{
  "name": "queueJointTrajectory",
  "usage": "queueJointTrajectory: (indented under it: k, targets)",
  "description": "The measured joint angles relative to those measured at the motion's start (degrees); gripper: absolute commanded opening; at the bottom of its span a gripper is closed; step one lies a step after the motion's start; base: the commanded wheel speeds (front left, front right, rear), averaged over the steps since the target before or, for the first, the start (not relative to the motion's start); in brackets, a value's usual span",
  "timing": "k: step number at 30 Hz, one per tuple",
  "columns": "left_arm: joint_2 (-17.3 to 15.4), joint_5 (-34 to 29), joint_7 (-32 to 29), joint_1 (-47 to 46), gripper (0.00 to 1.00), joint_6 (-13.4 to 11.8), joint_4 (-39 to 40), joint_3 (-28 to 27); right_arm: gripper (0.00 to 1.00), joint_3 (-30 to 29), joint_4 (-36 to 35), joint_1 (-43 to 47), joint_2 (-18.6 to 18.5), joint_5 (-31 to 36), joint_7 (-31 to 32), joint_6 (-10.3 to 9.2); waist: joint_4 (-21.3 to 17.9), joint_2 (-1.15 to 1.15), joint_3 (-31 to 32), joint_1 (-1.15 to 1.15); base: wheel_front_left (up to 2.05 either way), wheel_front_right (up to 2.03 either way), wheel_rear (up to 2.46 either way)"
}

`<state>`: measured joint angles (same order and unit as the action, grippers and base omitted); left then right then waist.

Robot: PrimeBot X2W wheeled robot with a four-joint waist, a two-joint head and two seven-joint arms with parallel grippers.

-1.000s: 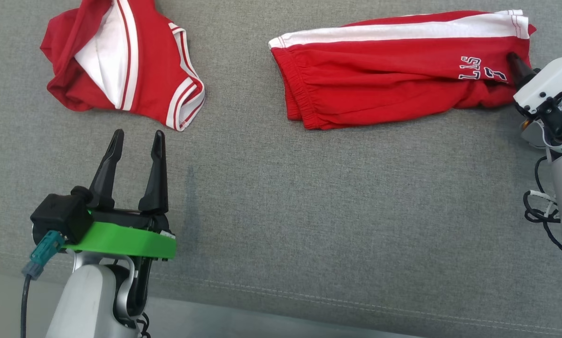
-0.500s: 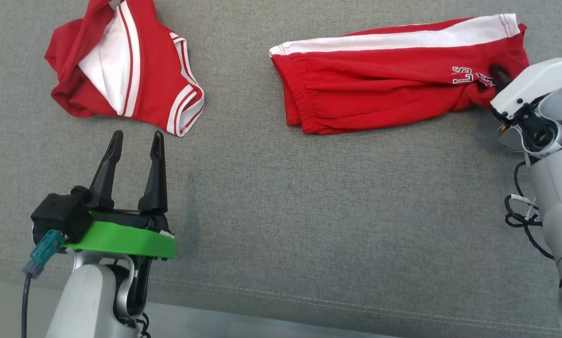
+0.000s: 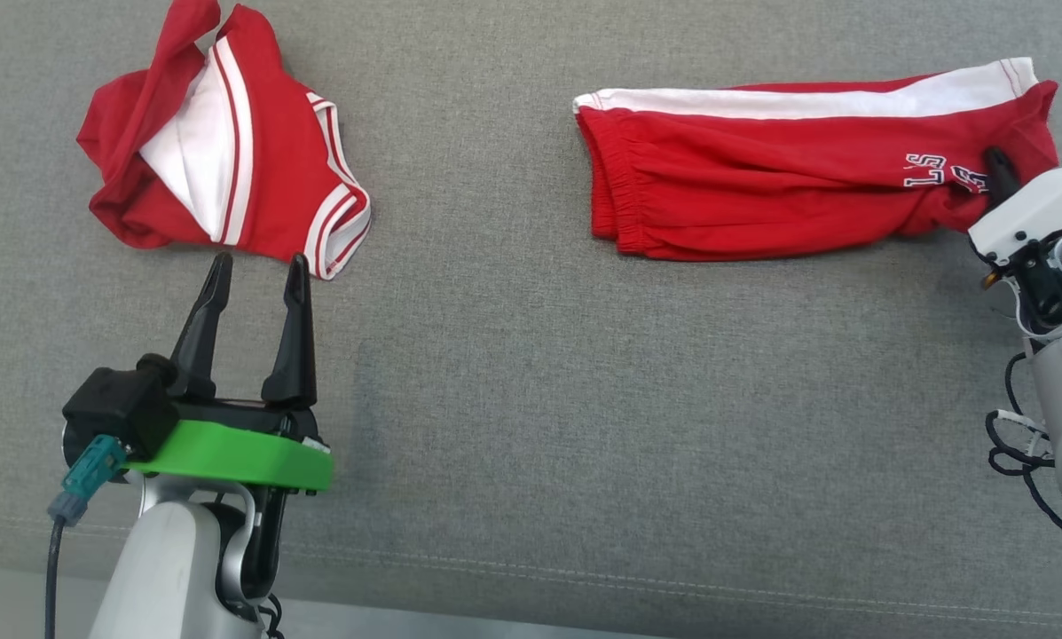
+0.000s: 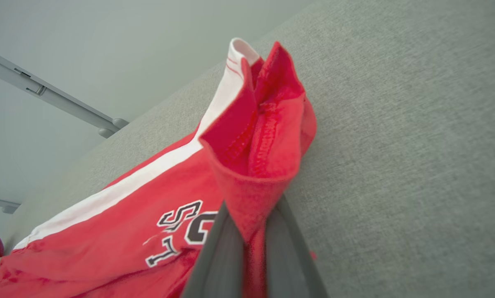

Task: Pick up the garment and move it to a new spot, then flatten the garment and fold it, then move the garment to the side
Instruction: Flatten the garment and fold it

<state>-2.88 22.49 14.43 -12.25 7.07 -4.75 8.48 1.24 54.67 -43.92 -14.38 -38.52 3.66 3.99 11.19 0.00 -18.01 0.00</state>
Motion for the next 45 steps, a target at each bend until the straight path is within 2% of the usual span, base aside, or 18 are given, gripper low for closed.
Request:
queueJointTrajectory:
  k: [6,11,15,24,33,40,45]
  targets:
    - [0.0,0.0,0.0,0.1,1.0,0.0,-0.2,2.0,0.0,0.6,0.4,0.6,-3.2,1.8,-3.5,0.48,-1.0,0.0,1.6,0.0,0.0,0.0,0.0]
    - [0.1,0.0,0.0,0.1,1.0,0.0,-0.5,3.1,0.0,4.7,-1.0,0.5,-3.8,5.6,-6.5,1.8,-0.7,0.0,2.5,0.0,0.0,0.0,0.0]
    - [0.2,0.1,0.0,0.2,1.0,0.0,-1.1,3.6,0.0,11.0,-2.2,0.5,-2.7,10.5,-7.7,2.56,0.4,0.0,3.3,0.0,0.0,0.0,0.0]
    - [0.2,0.5,0.0,0.3,1.0,0.0,-1.3,4.3,0.0,17.9,-2.5,-0.4,1.7,13.0,-7.6,3.05,2.6,0.0,4.5,0.0,0.0,0.0,0.0]
    - [0.3,1.0,0.0,0.6,1.0,0.0,-1.6,4.2,0.0,21.4,-1.9,-0.7,4.1,13.7,-7.1,3.07,4.7,0.0,5.1,0.0,0.0,0.0,0.0]
    - [0.4,1.0,0.0,1.1,1.0,0.1,-1.4,3.2,0.0,21.4,-1.9,-1.9,5.0,12.6,-7.7,3.07,5.2,0.0,5.2,0.0,0.0,0.0,0.0]
    - [0.4,1.0,0.0,1.2,1.0,0.1,-1.4,3.2,0.0,25.6,-0.6,-1.7,5.6,12.7,-6.5,3.07,5.2,0.0,5.4,0.0,0.0,0.0,0.0]
